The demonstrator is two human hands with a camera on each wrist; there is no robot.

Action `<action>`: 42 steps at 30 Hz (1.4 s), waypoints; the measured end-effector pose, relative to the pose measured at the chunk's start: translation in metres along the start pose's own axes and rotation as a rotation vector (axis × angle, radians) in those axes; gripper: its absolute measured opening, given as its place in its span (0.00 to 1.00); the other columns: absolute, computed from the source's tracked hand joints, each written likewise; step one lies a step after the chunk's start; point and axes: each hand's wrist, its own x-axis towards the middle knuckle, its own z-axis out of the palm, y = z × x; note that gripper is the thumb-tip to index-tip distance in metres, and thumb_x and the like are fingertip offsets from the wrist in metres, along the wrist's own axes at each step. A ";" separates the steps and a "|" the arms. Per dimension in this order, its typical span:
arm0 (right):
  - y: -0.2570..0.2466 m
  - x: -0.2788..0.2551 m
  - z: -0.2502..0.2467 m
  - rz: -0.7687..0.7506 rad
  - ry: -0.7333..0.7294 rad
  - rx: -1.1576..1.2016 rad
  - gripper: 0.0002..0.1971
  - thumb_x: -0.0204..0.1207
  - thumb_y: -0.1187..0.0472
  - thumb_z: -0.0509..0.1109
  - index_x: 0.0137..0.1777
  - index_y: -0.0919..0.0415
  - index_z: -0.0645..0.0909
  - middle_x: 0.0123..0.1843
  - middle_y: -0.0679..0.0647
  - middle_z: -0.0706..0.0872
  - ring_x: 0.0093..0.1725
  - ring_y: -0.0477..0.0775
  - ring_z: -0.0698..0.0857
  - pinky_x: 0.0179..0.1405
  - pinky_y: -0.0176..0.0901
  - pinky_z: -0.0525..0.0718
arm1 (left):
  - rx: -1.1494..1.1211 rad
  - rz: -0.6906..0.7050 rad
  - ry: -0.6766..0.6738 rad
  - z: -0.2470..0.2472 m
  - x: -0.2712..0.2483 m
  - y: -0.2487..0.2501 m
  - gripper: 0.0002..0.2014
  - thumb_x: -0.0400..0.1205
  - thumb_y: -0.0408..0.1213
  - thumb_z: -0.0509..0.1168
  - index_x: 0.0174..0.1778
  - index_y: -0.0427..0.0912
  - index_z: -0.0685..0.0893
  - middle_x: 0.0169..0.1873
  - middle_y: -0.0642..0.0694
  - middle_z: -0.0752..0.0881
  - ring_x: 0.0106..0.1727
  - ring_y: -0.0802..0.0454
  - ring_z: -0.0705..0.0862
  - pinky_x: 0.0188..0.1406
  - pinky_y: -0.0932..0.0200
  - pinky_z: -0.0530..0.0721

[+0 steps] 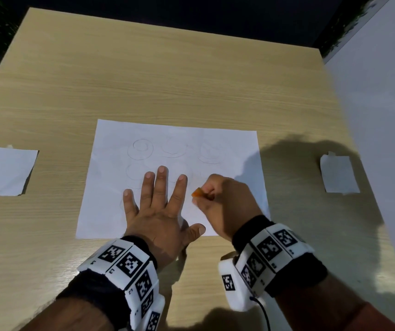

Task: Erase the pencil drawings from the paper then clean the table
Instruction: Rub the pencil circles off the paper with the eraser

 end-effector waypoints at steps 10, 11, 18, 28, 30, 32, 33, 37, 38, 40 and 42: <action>-0.005 0.005 -0.005 -0.008 0.038 -0.043 0.09 0.76 0.51 0.72 0.41 0.54 0.79 0.37 0.45 0.84 0.35 0.44 0.82 0.32 0.32 0.75 | -0.027 -0.005 0.042 0.003 0.001 -0.002 0.50 0.73 0.75 0.44 0.74 0.53 0.19 0.73 0.48 0.15 0.73 0.46 0.16 0.73 0.32 0.27; -0.009 0.001 -0.001 -0.070 0.004 -0.065 0.09 0.76 0.51 0.72 0.40 0.54 0.78 0.36 0.46 0.83 0.35 0.44 0.81 0.32 0.31 0.75 | -0.031 -0.007 0.051 0.004 0.001 -0.002 0.50 0.73 0.75 0.45 0.74 0.52 0.19 0.73 0.48 0.16 0.73 0.46 0.17 0.73 0.32 0.27; 0.020 0.018 -0.025 0.273 0.200 -0.075 0.10 0.77 0.49 0.66 0.44 0.55 0.82 0.45 0.52 0.89 0.50 0.56 0.85 0.48 0.42 0.80 | -0.050 -0.010 0.064 0.004 0.001 -0.002 0.52 0.73 0.75 0.46 0.74 0.50 0.19 0.74 0.50 0.17 0.73 0.48 0.16 0.73 0.35 0.25; 0.015 0.027 -0.021 0.187 0.121 -0.102 0.10 0.77 0.48 0.67 0.42 0.55 0.80 0.39 0.50 0.86 0.45 0.54 0.85 0.40 0.38 0.77 | -0.056 0.003 0.069 0.006 0.001 -0.004 0.52 0.72 0.76 0.45 0.74 0.50 0.19 0.73 0.50 0.16 0.73 0.49 0.16 0.72 0.35 0.25; 0.023 0.034 -0.031 0.236 0.184 -0.121 0.10 0.77 0.50 0.67 0.40 0.55 0.79 0.38 0.50 0.84 0.47 0.56 0.85 0.42 0.38 0.73 | -0.051 0.000 0.064 0.005 0.001 -0.004 0.52 0.72 0.76 0.45 0.74 0.50 0.19 0.73 0.50 0.16 0.73 0.48 0.16 0.72 0.34 0.24; 0.023 0.033 -0.032 0.235 0.217 -0.110 0.10 0.76 0.49 0.67 0.41 0.55 0.80 0.39 0.51 0.85 0.47 0.56 0.85 0.42 0.38 0.75 | -0.042 -0.003 0.061 0.005 0.001 -0.003 0.52 0.72 0.76 0.45 0.74 0.49 0.18 0.73 0.49 0.15 0.72 0.48 0.15 0.72 0.34 0.24; 0.020 0.030 -0.029 0.209 0.191 -0.077 0.10 0.76 0.49 0.68 0.42 0.55 0.81 0.40 0.50 0.87 0.47 0.55 0.85 0.43 0.39 0.77 | -0.040 -0.004 0.063 0.005 0.001 -0.002 0.52 0.72 0.76 0.45 0.74 0.49 0.18 0.72 0.49 0.15 0.72 0.48 0.15 0.71 0.34 0.24; 0.002 0.016 -0.006 0.065 -0.031 -0.044 0.09 0.73 0.47 0.71 0.43 0.52 0.82 0.41 0.46 0.87 0.43 0.47 0.84 0.44 0.39 0.81 | -0.039 -0.011 0.077 0.007 0.002 -0.002 0.52 0.72 0.76 0.44 0.74 0.49 0.18 0.73 0.49 0.16 0.73 0.47 0.16 0.71 0.33 0.25; 0.003 0.016 -0.006 0.065 -0.020 -0.068 0.09 0.74 0.47 0.70 0.43 0.52 0.82 0.41 0.47 0.87 0.43 0.48 0.84 0.44 0.39 0.81 | -0.040 -0.010 0.076 0.007 0.002 -0.003 0.52 0.72 0.76 0.44 0.74 0.50 0.18 0.73 0.49 0.16 0.73 0.48 0.15 0.71 0.33 0.25; 0.011 0.023 -0.015 0.121 0.062 -0.100 0.10 0.75 0.47 0.69 0.41 0.53 0.80 0.40 0.48 0.86 0.45 0.52 0.84 0.44 0.40 0.78 | -0.043 -0.005 0.066 0.006 0.002 -0.003 0.52 0.72 0.76 0.45 0.73 0.50 0.18 0.72 0.49 0.15 0.72 0.48 0.15 0.71 0.34 0.23; 0.022 0.029 -0.030 0.209 0.147 -0.098 0.10 0.76 0.48 0.68 0.40 0.54 0.80 0.39 0.49 0.85 0.47 0.55 0.85 0.43 0.39 0.75 | -0.045 -0.001 0.057 0.005 0.001 -0.003 0.52 0.72 0.75 0.45 0.73 0.50 0.18 0.72 0.49 0.14 0.72 0.48 0.15 0.70 0.35 0.23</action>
